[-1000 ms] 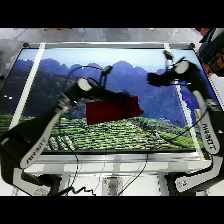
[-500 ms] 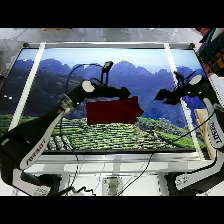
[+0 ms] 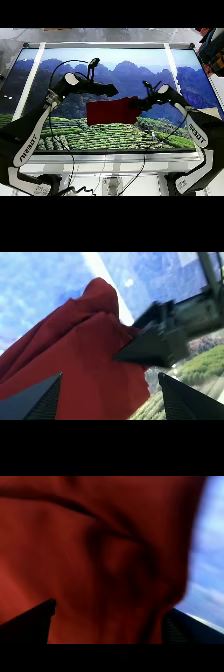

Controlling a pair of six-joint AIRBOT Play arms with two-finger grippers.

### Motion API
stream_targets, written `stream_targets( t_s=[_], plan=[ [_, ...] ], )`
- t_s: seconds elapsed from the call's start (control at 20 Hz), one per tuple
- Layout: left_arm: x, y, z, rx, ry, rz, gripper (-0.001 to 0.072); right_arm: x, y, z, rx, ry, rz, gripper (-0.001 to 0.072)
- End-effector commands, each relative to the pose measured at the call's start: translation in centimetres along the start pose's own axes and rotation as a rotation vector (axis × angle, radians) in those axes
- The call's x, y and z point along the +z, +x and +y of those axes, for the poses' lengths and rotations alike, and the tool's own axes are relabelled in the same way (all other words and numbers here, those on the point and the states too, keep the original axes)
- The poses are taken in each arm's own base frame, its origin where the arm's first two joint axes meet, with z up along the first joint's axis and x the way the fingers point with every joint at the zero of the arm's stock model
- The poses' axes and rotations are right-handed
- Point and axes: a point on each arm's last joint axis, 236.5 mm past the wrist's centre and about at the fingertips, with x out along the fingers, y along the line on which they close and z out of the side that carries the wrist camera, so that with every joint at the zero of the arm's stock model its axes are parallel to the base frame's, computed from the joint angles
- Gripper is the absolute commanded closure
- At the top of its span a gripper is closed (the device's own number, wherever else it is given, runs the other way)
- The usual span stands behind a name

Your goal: Fold the clothes and pants, and hang the long-sleeved shirts on hangers.

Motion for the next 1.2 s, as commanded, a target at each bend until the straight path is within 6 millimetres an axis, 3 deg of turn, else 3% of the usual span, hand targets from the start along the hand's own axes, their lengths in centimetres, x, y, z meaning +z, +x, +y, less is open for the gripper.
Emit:
stream_targets(
  t_s=[0.0, 0.05, 0.1, 0.15, 0.2, 0.3, 0.4, 0.45, 0.55, 0.7, 0.8, 0.95, 1.05, 1.15],
  plan=[
    [-0.4, -0.3, 0.1, -0.009, -0.004, 0.021, -0.0013, 0.0, 2.7, 3.4, -0.011, -0.073, -0.024, 0.0052],
    [-0.4, -0.3, 0.1, -0.008, -0.004, 0.020, -0.0013, 0.0, 3.1, 3.9, -0.019, -0.095, -0.033, 0.0160],
    [-0.4, -0.4, 0.2, -0.007, -0.005, 0.020, -0.0013, 0.2, 3.5, 4.4, -0.032, -0.122, -0.048, 0.0387],
    [-0.4, -0.4, 0.2, -0.007, -0.006, 0.020, -0.0013, 0.6, 3.8, 4.7, -0.047, -0.146, -0.071, 0.0669],
    [-0.4, -0.6, 0.3, -0.007, -0.005, 0.022, -0.0012, 1.2, 3.8, 4.9, -0.057, -0.161, -0.096, 0.0702],
    [-0.3, -1.9, 0.9, 0.027, 0.029, 0.030, -0.0010, 2.2, 2.5, 5.0, -0.073, -0.189, -0.117, 0.0702],
    [0.0, -4.5, 2.5, 0.129, 0.120, 0.040, -0.0009, 4.3, -1.2, 3.8, -0.128, -0.151, -0.175, 0.0702],
    [0.4, -6.4, 3.5, 0.202, 0.183, 0.044, -0.0008, 5.4, -3.9, 2.7, -0.164, -0.121, -0.222, 0.0702],
    [1.0, -10.9, 5.2, 0.363, 0.311, 0.059, 0.0017, 7.4, -11.1, 0.2, -0.229, -0.058, -0.344, 0.0702],
    [1.4, -19.6, 7.7, 0.659, 0.485, 0.123, 0.0105, 7.3, -22.9, -4.7, -0.326, 0.069, -0.507, 0.0702],
    [1.3, -24.4, 8.1, 0.791, 0.530, 0.153, 0.0105, 5.0, -30.3, -9.0, -0.411, 0.212, -0.600, 0.0702],
    [1.0, -27.9, 7.1, 0.833, 0.516, 0.127, 0.0105, -1.1, -39.7, -15.7, -0.549, 0.477, -0.714, 0.0702],
    [1.1, -28.8, 6.6, 0.842, 0.516, 0.110, 0.0105, -6.4, -44.1, -19.1, -0.632, 0.645, -0.748, 0.0702],
    [1.1, -29.1, 6.4, 0.844, 0.518, 0.104, 0.0105, -12.6, -46.3, -21.9, -0.701, 0.826, -0.707, 0.0702]
  ],
)
